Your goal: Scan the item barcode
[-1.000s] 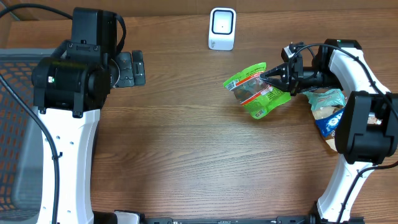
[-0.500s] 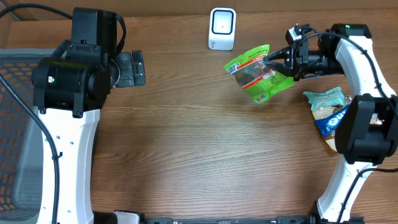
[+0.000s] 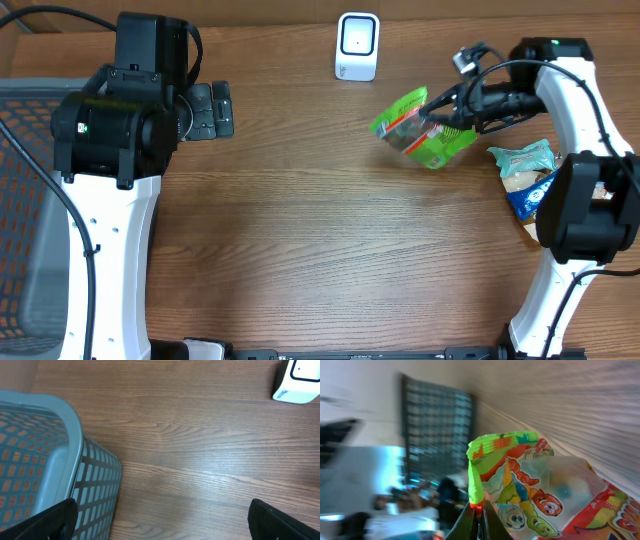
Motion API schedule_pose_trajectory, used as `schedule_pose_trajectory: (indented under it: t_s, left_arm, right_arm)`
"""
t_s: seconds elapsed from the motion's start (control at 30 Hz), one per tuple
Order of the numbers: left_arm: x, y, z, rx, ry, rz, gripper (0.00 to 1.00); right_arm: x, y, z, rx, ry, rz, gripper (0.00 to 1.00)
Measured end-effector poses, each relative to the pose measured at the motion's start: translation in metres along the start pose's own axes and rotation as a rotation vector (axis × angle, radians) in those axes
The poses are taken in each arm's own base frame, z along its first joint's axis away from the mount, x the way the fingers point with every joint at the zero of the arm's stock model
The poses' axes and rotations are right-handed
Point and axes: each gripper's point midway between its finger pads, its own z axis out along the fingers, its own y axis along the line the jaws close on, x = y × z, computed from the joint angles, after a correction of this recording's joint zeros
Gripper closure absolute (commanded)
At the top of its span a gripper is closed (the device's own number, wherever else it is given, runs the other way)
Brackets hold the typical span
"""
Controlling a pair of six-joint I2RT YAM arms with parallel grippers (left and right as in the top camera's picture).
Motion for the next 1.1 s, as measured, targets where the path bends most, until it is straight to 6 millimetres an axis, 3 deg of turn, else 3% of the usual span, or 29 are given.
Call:
schedule_pose_trajectory:
  t_s: [0.23, 0.37, 0.53, 0.57, 0.63, 0.67, 0.77, 0.97, 1.1]
  left_arm:
    - [0.0, 0.0, 0.0, 0.0, 0.0, 0.0, 0.0]
    - [0.0, 0.0, 0.0, 0.0, 0.0, 0.0, 0.0]
    - [0.0, 0.0, 0.0, 0.0, 0.0, 0.0, 0.0]
    - [0.0, 0.0, 0.0, 0.0, 0.0, 0.0, 0.0]
    - [0.0, 0.0, 0.0, 0.0, 0.0, 0.0, 0.0]
    - [0.0, 0.0, 0.0, 0.0, 0.0, 0.0, 0.01]
    - [0.0, 0.0, 0.0, 0.0, 0.0, 0.0, 0.01]
    - [0.0, 0.0, 0.0, 0.0, 0.0, 0.0, 0.0]
    - [0.0, 0.0, 0.0, 0.0, 0.0, 0.0, 0.0]
  right_arm:
    - [0.009, -0.053, 0.037, 0.431, 0.137, 0.053, 0.96]
    - [0.018, -0.079, 0.047, 0.739, 0.168, 0.128, 0.96]
    - [0.035, -0.078, 0.074, 0.95, 0.215, 0.112, 0.96]
    - [0.038, -0.076, 0.079, 0.961, 0.225, 0.105, 0.88]
    - [0.042, -0.073, 0.087, 0.989, 0.243, 0.081, 0.56]
    - [0.044, -0.072, 0.09, 1.004, 0.247, 0.073, 0.21]
    - [0.043, -0.077, 0.084, 1.062, 0.263, 0.025, 0.02]
    - [0.021, -0.102, 0.031, 1.048, 0.271, -0.064, 0.0]
    - [0.012, -0.109, 0.013, 0.934, 0.219, -0.04, 0.0]
